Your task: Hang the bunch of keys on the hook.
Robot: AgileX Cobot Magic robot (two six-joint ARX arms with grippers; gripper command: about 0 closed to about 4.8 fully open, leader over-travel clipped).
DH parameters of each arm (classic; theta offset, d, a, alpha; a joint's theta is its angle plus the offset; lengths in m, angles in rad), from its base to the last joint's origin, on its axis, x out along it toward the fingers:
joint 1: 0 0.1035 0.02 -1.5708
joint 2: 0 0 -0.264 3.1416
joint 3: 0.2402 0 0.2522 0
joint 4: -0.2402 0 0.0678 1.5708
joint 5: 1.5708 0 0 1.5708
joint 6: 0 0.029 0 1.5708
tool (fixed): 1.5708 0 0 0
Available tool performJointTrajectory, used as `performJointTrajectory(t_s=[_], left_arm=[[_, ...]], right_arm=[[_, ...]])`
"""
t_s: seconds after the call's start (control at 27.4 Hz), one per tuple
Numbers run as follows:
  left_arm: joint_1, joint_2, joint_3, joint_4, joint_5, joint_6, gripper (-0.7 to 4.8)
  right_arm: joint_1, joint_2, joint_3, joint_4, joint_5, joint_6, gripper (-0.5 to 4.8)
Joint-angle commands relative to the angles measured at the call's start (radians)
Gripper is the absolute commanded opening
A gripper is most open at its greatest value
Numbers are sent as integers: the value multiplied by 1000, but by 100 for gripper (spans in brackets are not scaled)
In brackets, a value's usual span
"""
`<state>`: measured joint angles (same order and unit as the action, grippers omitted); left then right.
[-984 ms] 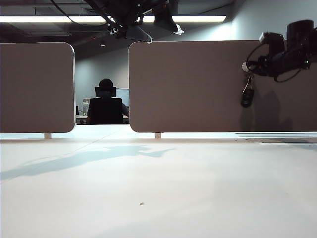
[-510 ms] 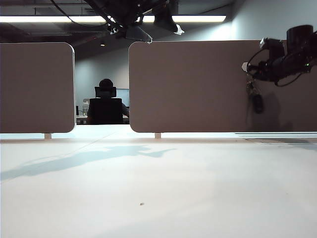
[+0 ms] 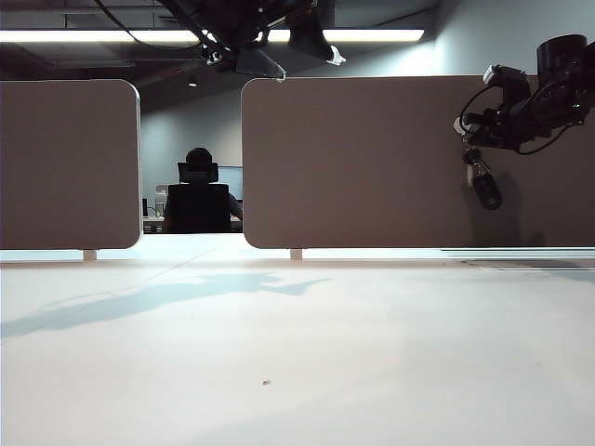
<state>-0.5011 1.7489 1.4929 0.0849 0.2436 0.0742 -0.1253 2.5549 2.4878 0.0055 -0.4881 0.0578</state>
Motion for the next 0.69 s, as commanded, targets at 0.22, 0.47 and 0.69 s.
performJointTrajectory(t_s=[0.22,0.47,0.69], left_arm=[[-2,-7,2,-3,8,0,479],[-2,-7,2,-9,8,1,479],[-2,-7,2,-8,7,1,479]], right_arm=[[15,-17,8,58,-31,-6,-9],[13,-14,8,105,-5,-6,-9],[13,2,8,122,26,-6,-9]])
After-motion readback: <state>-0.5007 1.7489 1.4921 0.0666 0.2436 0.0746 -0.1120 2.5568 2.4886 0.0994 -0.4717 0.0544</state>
